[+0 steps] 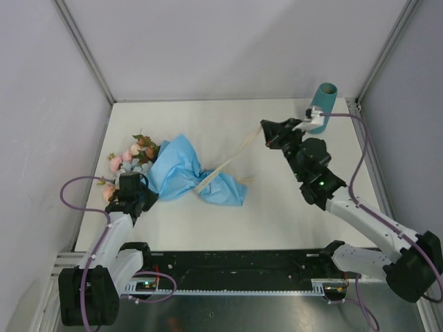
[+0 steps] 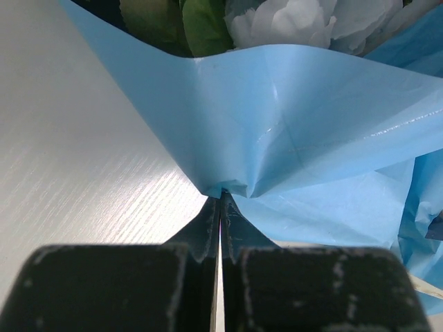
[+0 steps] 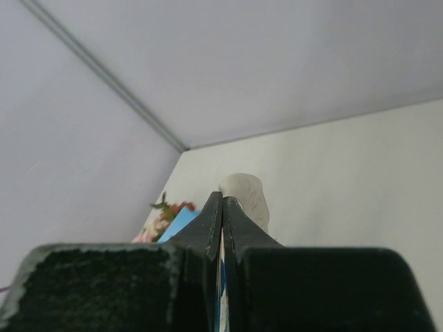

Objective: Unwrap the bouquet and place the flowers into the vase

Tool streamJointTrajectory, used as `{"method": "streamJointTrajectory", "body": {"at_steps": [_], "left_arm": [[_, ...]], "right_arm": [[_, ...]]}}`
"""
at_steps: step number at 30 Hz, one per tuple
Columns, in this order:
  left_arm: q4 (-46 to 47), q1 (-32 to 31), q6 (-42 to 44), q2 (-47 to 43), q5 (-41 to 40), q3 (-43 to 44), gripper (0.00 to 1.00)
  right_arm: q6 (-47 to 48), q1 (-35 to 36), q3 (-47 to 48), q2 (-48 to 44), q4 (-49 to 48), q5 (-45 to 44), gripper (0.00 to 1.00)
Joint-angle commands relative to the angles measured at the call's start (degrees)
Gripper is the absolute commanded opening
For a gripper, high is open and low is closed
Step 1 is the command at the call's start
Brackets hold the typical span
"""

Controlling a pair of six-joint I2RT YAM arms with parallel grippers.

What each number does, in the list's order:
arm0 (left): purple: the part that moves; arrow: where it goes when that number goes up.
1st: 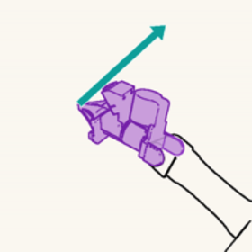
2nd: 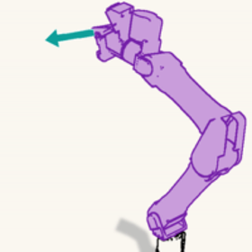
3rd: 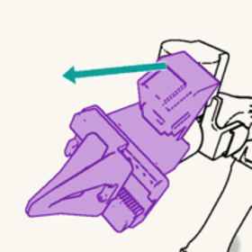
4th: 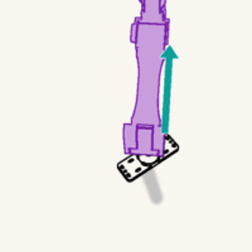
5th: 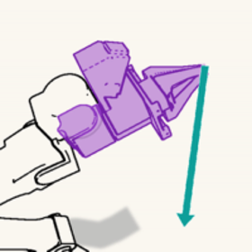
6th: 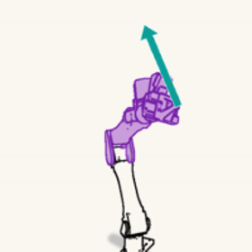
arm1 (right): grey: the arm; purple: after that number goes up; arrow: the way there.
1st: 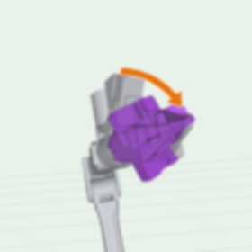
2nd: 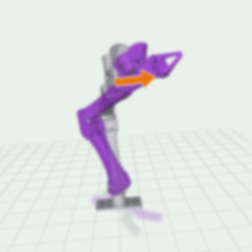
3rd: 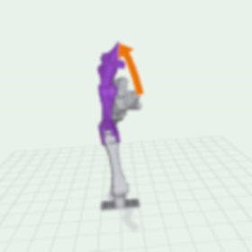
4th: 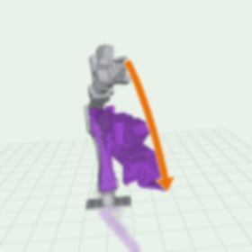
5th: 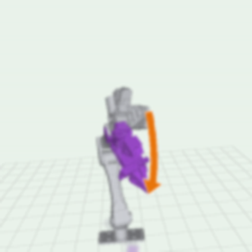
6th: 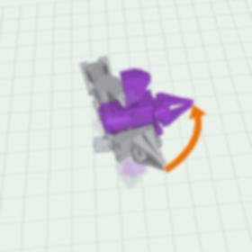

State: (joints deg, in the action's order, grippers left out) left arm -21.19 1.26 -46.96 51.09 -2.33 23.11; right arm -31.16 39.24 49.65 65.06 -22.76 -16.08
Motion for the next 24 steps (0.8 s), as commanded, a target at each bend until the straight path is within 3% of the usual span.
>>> {"method": "streamJointTrajectory", "body": {"at_steps": [1, 14, 24], "left_arm": [[0.04, -0.29, 0.58, -1.47, -1.57, 2.81, 0.0], [-0.16, -0.29, -0.53, -3.49, -1.68, 2.62, 0.0], [-0.15, -0.29, -0.97, -4.4, -0.82, 2.47, 0.0]], "right_arm": [[5.37, -3.33, 3.95, -5.86, 4.2, -1.92, 0.0], [18.3, -14.28, 17.09, -12.7, 10.12, -0.42, 0.0], [23.69, -25.46, 28.67, -9.15, 11.19, 4.01, 0.0]]}}
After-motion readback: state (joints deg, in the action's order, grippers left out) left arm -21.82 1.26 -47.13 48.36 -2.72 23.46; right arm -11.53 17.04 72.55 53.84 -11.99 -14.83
